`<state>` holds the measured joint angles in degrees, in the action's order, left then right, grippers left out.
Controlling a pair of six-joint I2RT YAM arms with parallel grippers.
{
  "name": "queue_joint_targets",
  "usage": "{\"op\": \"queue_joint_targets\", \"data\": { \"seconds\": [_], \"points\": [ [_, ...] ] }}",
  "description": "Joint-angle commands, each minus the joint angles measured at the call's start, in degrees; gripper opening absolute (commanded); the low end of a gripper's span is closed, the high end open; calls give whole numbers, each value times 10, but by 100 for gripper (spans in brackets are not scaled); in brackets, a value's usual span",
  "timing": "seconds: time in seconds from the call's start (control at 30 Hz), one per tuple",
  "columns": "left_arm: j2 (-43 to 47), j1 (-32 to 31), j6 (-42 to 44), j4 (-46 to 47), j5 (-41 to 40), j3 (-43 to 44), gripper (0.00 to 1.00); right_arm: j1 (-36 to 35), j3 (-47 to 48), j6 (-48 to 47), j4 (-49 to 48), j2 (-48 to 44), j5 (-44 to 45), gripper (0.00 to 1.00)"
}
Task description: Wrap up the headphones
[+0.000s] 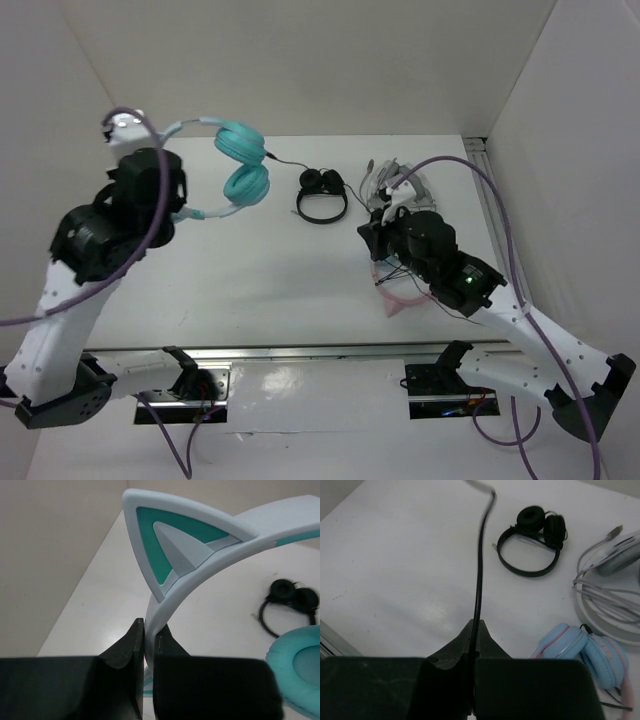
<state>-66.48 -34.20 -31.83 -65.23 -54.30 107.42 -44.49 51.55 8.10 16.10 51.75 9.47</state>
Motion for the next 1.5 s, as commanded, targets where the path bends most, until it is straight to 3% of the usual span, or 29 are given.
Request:
{"op": "queue_joint_targets", "data": {
  "seconds": [0.0,0.1,0.2,0.3,0.4,0.63,0.9,1.1,1.47],
  "points": [
    [-15,2,26,92,-29,-84,0,-21,112,-18,96,-18,51,0],
    [-29,2,93,131,33,-137,0,-50,201,-48,171,14,155,0],
    [-56,-19,108,124,28,-185,0,-67,260,-70,205,27,218,0],
    [-77,-59,129,119,22,-224,0,-103,288,-86,205,27,213,0],
    [-85,-96,143,106,84,-230,0,-104,307,-109,215,33,143,0],
    [-113,-205,165,94,190,-218,0,-104,290,-173,205,53,-39,0],
    [-107,-250,172,88,271,-158,0,-104,268,-173,160,58,-45,0],
    [-74,-262,183,127,398,-150,0,-104,236,-160,104,63,26,0],
    [-20,-267,183,157,450,-144,0,-109,195,-144,86,93,143,0]
  ]
}}
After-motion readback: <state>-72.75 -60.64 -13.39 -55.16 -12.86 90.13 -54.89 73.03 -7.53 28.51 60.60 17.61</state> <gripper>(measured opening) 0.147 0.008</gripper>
